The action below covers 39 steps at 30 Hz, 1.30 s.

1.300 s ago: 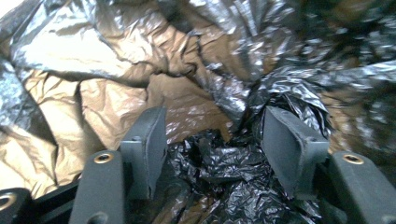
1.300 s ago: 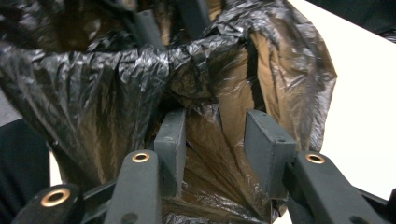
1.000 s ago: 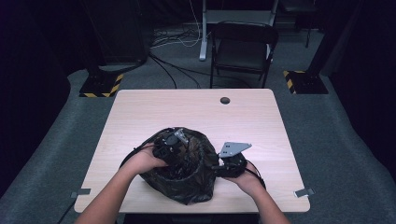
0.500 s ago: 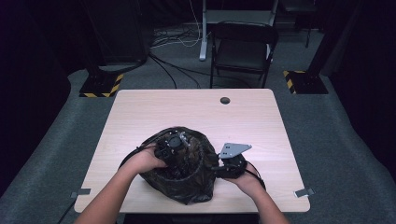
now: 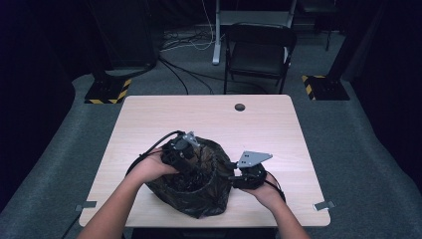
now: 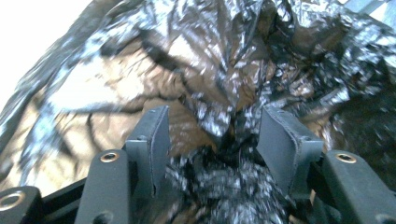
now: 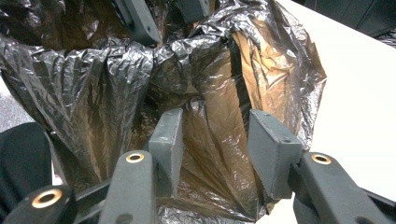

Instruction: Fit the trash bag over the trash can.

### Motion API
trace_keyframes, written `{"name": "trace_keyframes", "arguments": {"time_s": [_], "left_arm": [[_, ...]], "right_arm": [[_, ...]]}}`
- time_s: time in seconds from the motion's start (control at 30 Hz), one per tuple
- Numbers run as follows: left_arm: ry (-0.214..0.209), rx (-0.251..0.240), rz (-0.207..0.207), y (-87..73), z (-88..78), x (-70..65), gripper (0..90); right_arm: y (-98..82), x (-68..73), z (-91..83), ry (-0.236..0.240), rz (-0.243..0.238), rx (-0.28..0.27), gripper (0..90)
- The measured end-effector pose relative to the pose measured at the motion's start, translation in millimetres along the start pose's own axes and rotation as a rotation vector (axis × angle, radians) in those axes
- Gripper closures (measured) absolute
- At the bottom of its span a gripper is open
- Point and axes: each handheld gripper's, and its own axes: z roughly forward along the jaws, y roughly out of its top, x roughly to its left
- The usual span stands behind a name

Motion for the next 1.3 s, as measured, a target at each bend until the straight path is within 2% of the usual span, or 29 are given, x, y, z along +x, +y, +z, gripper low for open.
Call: {"name": "trace_keyframes", "arguments": {"time_s": [0.1, 0.2, 0.3, 0.4, 0.47, 0.6, 0.87, 1.03, 1.17, 1.3], "left_arm": [[0.027, 0.056, 0.025, 7.2, 9.2, -1.8, 47.9], [0.006, 0.046, 0.034, 13.5, 13.8, -3.1, 48.0], [0.007, 0.054, 0.037, 18.4, 18.7, -4.1, 47.0], [0.002, 0.088, 0.047, 22.2, 28.9, -4.0, 44.4], [0.022, 0.114, 0.052, 24.1, 34.5, -4.6, 43.5], [-0.002, 0.149, 0.067, 26.7, 45.6, -7.7, 43.5], [-0.011, 0.180, 0.057, 25.8, 58.0, -5.8, 44.1], [-0.003, 0.164, 0.063, 25.8, 53.4, -6.7, 44.0], [0.011, 0.120, 0.070, 24.2, 36.7, -8.3, 43.3], [0.013, 0.055, 0.052, 16.6, 15.5, -5.0, 41.2]], "right_arm": [[-0.9, -0.1, 0.2, 0.000, -0.001, 0.003, 55.3], [-2.5, -0.8, -1.0, -0.004, 0.006, 0.003, 55.3], [-3.4, -1.5, -1.7, -0.005, 0.010, 0.001, 55.3], [-3.8, -0.9, -1.2, -0.005, 0.009, 0.003, 55.3], [-3.9, -0.4, -0.7, -0.004, 0.004, 0.006, 55.3], [-4.3, -0.1, -0.4, -0.003, 0.005, 0.006, 55.3], [-5.3, -1.2, -1.1, -0.004, 0.009, 0.006, 55.4], [-5.2, -0.5, -1.3, -0.008, 0.007, 0.002, 55.3], [-5.6, -1.6, -4.2, -0.018, 0.009, -0.007, 55.2], [-5.7, -2.2, -6.3, -0.026, 0.013, -0.010, 53.0]]}}
